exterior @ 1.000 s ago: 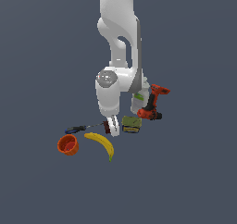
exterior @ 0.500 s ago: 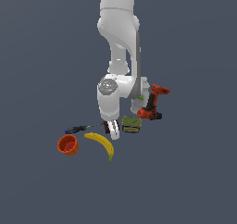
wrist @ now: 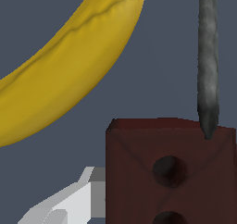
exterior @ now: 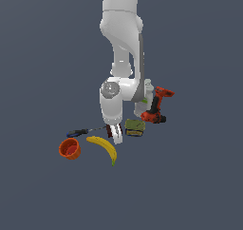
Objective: Pick up a designated object from a clutter of objects.
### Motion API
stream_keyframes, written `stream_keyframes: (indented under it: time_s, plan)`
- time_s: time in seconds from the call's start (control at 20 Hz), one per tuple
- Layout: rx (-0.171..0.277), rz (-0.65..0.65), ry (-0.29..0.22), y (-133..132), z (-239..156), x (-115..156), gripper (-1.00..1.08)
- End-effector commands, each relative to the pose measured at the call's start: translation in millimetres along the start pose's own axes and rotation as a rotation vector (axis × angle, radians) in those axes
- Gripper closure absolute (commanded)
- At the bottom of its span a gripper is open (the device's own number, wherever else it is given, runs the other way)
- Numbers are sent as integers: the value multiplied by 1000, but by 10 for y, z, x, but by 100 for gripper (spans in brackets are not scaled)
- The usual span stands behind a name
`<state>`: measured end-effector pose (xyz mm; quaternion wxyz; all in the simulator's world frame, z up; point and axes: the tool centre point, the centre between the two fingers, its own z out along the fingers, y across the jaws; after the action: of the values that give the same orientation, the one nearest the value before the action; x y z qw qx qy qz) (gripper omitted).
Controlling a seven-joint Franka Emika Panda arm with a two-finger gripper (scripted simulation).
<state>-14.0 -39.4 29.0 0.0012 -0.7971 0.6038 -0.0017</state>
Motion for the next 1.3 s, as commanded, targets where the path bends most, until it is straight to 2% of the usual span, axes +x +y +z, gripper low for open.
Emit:
stream_keyframes:
  time_s: [0.0, 0.3, 0.6, 0.9, 1.25]
  plan:
    - [-4, -2, -1, 12, 20, -13, 108]
    - [1, 0, 0, 4, -34, -27, 108]
    - [1, 0, 0, 34, -192, -171, 108]
    - [0, 0, -1, 90, -488, -437, 108]
    - [-1, 0, 0, 182, -990, -883, 108]
